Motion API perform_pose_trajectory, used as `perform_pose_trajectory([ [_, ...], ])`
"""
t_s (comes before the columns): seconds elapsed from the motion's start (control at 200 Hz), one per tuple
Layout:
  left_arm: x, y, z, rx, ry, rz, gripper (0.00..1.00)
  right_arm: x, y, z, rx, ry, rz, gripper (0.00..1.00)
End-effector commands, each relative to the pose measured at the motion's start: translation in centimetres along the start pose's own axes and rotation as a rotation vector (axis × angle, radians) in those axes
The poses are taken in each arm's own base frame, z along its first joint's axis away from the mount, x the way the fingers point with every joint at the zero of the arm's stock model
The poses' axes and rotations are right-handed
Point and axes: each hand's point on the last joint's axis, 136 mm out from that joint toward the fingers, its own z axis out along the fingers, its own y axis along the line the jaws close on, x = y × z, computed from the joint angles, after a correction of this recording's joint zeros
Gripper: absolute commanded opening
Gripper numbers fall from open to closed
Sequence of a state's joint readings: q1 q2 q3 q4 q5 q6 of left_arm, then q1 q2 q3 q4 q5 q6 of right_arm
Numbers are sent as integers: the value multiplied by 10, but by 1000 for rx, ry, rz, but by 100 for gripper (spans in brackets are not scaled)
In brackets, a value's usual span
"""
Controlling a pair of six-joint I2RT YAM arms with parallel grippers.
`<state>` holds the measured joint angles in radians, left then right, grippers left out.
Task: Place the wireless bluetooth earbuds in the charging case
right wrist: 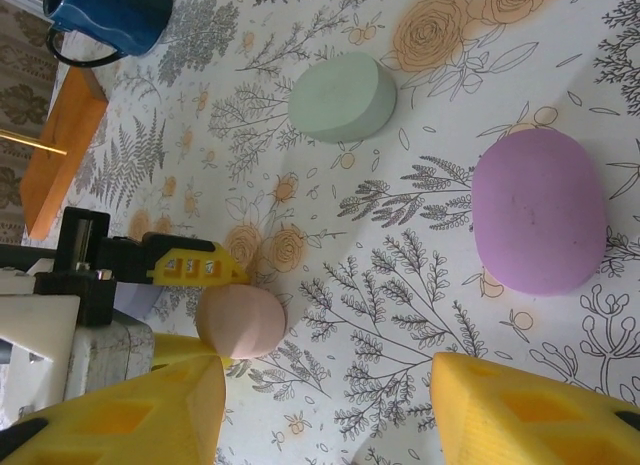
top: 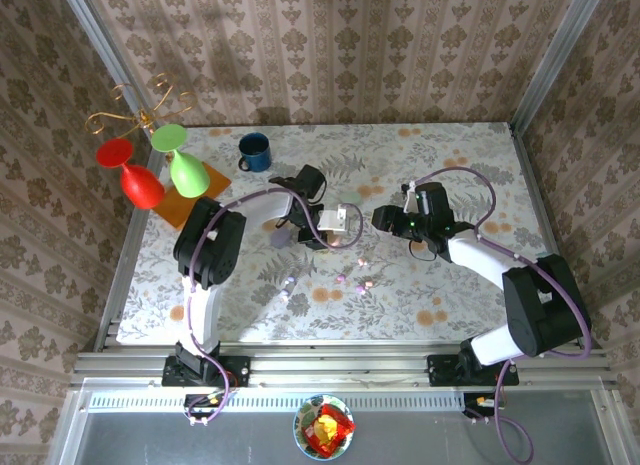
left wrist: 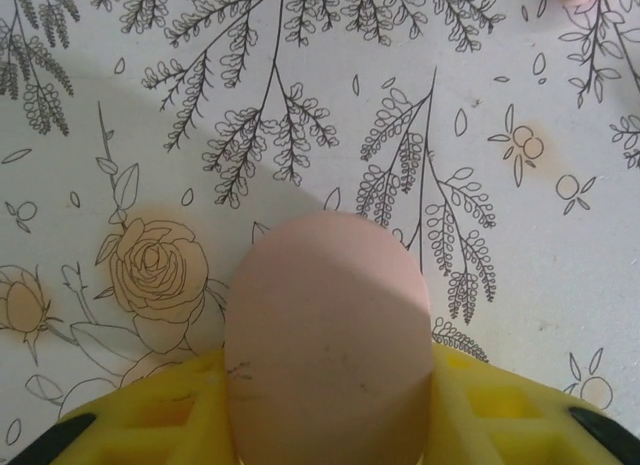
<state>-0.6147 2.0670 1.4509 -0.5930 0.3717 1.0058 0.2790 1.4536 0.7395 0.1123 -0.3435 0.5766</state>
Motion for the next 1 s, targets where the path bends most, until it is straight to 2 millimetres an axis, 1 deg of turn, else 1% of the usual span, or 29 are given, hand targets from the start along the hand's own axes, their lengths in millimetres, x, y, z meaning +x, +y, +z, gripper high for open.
perform_pose_trajectory([
  [0.0,-4,-2,-13,-15,-29,-10,40,-4,5,-11,-20,-30,7,58],
  [0.11,-5,0,-25,-75,-52,-3,40,6,13,-11,-77,7,33,58],
  [0.18,-9,1,-35,-125,-90,-4,41,11,20,-11,-127,30,57,58],
  [0.29,-24,0,-59,-180,-188,-23,40,17,38,-14,-243,56,98,59],
  [0.375,-36,-5,-76,-216,-255,-2,40,22,51,-12,-316,82,105,60],
  [0.5,-49,-12,-90,-267,-323,29,41,29,64,-6,-375,124,101,60],
  [0.565,-52,-15,-94,-272,-345,26,41,31,75,-4,-416,134,100,61],
  [0.62,-54,-16,-96,-272,-356,23,41,33,85,-2,-445,147,88,63],
  [0.74,-55,-20,-94,-269,-370,16,41,37,101,1,-471,169,54,66],
  [0.87,-58,-24,-95,-268,-388,27,41,36,113,8,-480,179,38,66],
  [0.995,-62,-27,-98,-275,-406,37,41,36,120,17,-484,196,38,65],
])
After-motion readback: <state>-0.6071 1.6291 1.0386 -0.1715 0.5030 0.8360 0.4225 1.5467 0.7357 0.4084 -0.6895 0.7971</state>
